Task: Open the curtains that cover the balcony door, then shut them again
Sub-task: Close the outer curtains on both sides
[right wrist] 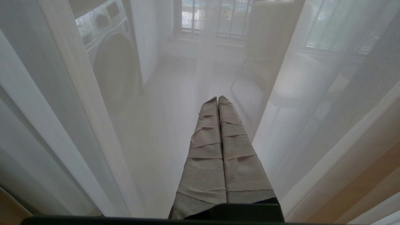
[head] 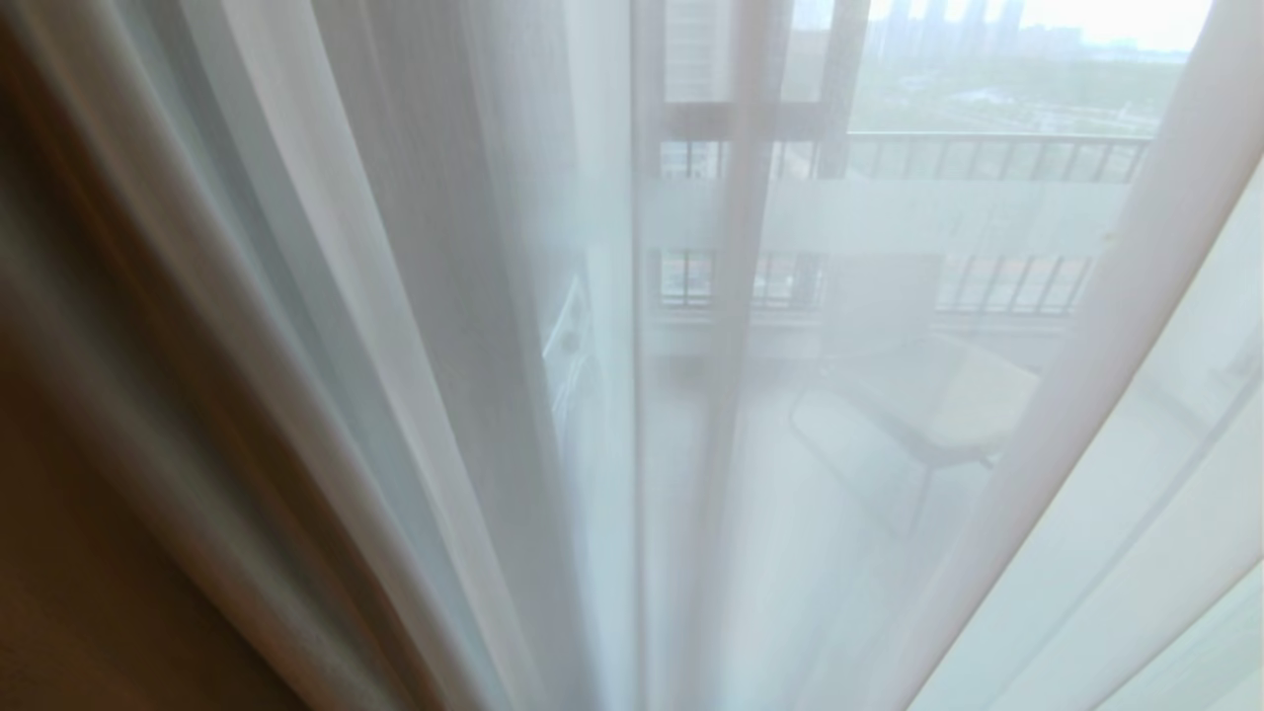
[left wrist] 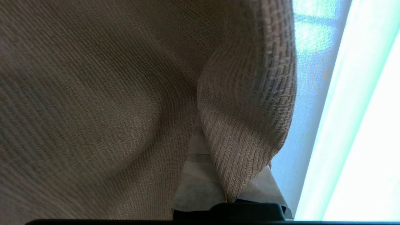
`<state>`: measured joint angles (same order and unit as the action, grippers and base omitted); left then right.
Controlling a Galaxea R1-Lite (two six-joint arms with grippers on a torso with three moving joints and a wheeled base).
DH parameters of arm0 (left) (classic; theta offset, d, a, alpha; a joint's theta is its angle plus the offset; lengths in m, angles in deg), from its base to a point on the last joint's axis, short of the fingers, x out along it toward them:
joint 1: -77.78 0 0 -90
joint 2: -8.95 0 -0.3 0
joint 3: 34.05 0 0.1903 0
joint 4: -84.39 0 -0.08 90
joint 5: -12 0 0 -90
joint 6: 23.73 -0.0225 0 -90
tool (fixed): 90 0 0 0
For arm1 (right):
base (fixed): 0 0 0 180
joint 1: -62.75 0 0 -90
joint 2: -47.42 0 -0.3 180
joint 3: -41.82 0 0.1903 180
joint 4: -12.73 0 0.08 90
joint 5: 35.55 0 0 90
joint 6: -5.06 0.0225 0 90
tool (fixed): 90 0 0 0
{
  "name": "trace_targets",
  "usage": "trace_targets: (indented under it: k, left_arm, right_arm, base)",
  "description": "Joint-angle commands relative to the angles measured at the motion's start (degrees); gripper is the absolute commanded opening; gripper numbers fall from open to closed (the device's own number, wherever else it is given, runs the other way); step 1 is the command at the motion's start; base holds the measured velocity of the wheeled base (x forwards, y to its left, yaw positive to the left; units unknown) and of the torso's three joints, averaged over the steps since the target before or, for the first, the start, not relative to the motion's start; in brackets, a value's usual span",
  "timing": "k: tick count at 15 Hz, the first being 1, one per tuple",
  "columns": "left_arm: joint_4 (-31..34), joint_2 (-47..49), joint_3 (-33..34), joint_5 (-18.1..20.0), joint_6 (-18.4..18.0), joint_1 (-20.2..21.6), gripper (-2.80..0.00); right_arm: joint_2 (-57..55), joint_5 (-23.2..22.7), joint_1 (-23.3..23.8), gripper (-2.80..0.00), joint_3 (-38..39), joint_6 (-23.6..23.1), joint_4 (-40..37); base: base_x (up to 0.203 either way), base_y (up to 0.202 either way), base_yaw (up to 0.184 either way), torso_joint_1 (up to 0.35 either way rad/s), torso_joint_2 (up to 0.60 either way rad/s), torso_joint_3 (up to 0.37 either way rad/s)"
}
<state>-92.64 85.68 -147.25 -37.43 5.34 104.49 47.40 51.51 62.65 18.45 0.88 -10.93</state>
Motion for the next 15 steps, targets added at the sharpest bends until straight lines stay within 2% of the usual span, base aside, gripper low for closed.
trace_targets:
  k: [1,6,7,11,15]
  left_arm:
    - [-0.17,0.08,0.10,0.21,0.18,1.42,-2.80]
    - [-0.17,-0.30,0.27,0.21,0.11,1.74,-2.80]
    - [-0.17,-0.36,0.27,0.21,0.11,1.70,0.00]
    - [-0.05,-1.53,1.19,0.21,0.13,1.69,0.00]
    - [0.63,-6.17,5.51,0.21,0.20,1.81,0.00]
  right_arm:
    - [0.02,-0.05,-0.04,-2.80,0.00,-0.04,-0.02]
    - [0.02,-0.05,-0.08,-2.80,0.00,-0.04,-0.06]
    - [0.02,-0.05,-0.07,-2.80,0.00,-0.04,0.03]
    - [0.02,-0.05,-0.02,-2.80,0.00,-0.04,-0.06]
    - [0.02,-0.05,-0.08,-2.80,0.00,-0.04,-0.03]
  base:
    - [0.000,0.000,0.000,0.000,0.00,0.000]
    - [0.000,0.000,0.000,0.000,0.00,0.000]
    - [0.000,0.000,0.000,0.000,0.00,0.000]
    - [0.000,0.000,0.000,0.000,0.00,0.000]
    - [0.000,0.000,0.000,0.000,0.00,0.000]
